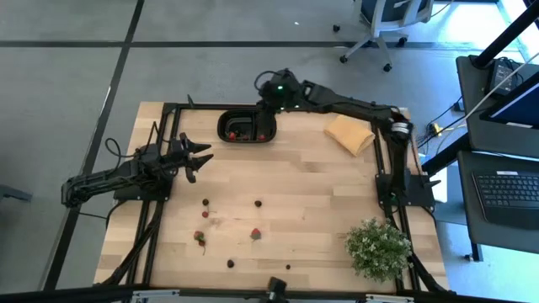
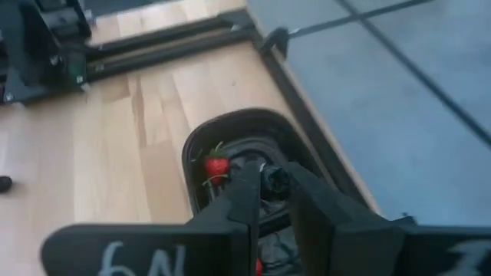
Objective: Pick and placing Produce into tupperware
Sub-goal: Put the top blueberry into the black bin
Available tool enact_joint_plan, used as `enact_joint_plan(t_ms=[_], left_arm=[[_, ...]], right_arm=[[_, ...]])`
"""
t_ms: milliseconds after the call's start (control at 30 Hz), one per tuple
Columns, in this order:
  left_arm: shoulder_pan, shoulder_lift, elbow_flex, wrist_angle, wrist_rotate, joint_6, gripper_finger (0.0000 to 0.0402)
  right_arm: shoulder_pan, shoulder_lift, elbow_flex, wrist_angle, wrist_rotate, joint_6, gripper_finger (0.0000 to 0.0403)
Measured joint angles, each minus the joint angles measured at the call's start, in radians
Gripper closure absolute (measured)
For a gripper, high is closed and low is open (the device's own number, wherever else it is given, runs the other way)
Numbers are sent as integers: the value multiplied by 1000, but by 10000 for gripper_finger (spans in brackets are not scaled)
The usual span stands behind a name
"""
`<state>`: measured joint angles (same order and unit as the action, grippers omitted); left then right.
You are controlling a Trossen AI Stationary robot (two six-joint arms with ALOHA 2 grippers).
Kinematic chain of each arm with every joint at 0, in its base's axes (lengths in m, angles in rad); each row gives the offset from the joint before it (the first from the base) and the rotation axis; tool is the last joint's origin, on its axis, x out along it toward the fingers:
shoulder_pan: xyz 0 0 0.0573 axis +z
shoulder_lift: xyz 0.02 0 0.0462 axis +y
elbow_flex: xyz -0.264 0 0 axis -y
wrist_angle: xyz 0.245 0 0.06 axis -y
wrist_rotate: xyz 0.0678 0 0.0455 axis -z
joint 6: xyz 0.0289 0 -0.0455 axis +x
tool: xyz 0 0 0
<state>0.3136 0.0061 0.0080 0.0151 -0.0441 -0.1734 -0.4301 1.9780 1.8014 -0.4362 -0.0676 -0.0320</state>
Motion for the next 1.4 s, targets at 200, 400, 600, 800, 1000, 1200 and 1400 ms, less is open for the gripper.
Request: enact_joint_plan(t_ms=[200, 400, 600, 800, 1000, 1200, 1400], left_arm=[[0, 0, 0, 0, 0, 0, 220], [0, 0, 0, 0, 0, 0, 220], [0, 0, 0, 0, 0, 0, 220], [0, 0, 0, 0, 0, 0, 220], [0, 0, 0, 0, 0, 1, 220], [0, 0, 0, 0, 0, 0, 220], [0, 0, 0, 0, 0, 0, 220]], right_arm=[[0, 153, 92, -5, -14, 0, 345], [-1, 257, 155, -10, -94, 54, 345], [10, 309, 166, -11, -128, 79, 344], [10, 339, 166, -17, -130, 82, 344], [11, 340, 163, -24, -129, 79, 344], [11, 340, 163, -24, -129, 79, 344], [11, 340, 163, -17, -128, 77, 344]])
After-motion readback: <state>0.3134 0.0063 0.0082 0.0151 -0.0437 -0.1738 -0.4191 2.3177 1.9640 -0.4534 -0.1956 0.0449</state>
